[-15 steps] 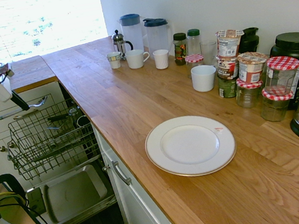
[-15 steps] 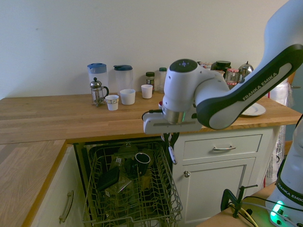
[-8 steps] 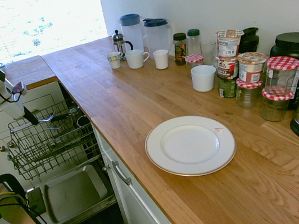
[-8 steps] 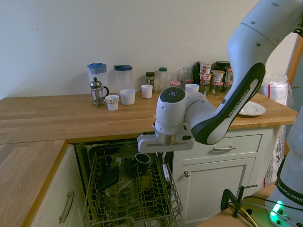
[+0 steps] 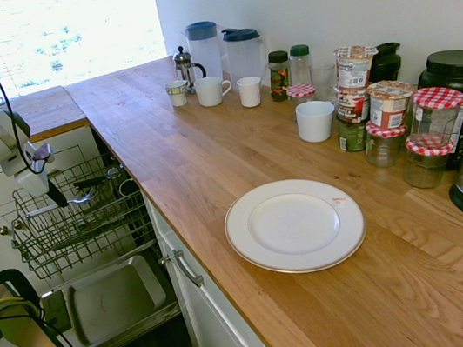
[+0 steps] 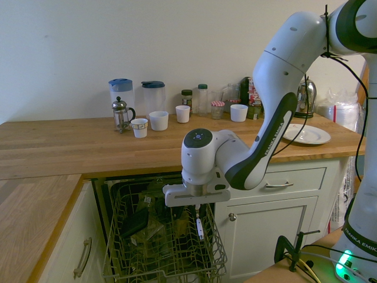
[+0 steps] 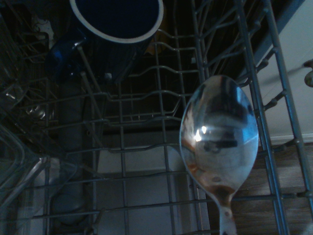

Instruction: Put the spoon in the dishwasher

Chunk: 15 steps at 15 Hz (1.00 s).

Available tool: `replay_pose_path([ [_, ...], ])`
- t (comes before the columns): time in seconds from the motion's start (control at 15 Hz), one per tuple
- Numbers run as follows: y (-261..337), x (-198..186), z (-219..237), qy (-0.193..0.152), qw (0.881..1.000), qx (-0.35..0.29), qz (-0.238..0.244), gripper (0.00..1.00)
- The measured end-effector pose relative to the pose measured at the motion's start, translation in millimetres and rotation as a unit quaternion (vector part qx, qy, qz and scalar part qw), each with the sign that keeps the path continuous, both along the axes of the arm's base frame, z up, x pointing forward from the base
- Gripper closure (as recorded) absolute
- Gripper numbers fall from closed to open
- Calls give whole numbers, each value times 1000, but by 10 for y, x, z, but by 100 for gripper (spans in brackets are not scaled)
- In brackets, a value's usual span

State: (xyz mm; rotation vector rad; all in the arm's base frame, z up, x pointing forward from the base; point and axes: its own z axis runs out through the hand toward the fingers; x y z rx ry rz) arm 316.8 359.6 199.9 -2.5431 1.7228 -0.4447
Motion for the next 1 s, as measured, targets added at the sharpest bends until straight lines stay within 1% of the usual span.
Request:
replay_pose_path([
  [0.47, 115, 111, -531, 9, 1000, 11, -7, 100],
  [0.53, 122, 92, -590, 9, 1000, 12, -6, 0],
  [0.8, 140, 29, -756, 11, 1000, 17, -5, 0],
  [1.0, 156, 6, -792, 8, 1000, 17, -5, 0],
])
